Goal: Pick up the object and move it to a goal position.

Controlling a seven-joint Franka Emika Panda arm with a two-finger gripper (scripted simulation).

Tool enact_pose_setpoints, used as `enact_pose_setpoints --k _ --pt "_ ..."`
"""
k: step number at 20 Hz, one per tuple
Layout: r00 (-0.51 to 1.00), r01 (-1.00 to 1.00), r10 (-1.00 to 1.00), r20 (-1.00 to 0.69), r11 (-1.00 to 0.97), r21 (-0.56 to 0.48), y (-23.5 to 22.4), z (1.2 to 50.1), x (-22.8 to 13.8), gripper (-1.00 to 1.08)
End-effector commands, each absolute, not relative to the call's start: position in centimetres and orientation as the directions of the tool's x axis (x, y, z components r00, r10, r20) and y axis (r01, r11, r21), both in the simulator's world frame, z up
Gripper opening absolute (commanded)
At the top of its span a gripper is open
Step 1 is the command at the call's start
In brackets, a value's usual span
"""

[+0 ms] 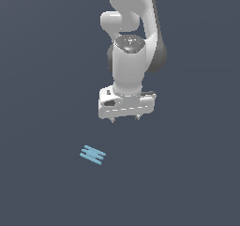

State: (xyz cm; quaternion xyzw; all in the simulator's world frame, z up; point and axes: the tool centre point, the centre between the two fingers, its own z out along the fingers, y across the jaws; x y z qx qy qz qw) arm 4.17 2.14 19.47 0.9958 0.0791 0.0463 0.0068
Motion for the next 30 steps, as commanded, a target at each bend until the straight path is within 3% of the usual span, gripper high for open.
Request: enact_pose_setpoints --k 1,14,30 --pt "0.977 0.193 0.195 0.086 -0.981 0.025 1.7 19.1 4.6 1.0" --pt "0.886 0.46 0.461 0.048 -0.887 0.043 -1.6 16.0 7.7 1.0" --pt "0.667 0.745 0.745 0.01 -0.667 0.031 -6.8 11.3 10.8 1.0"
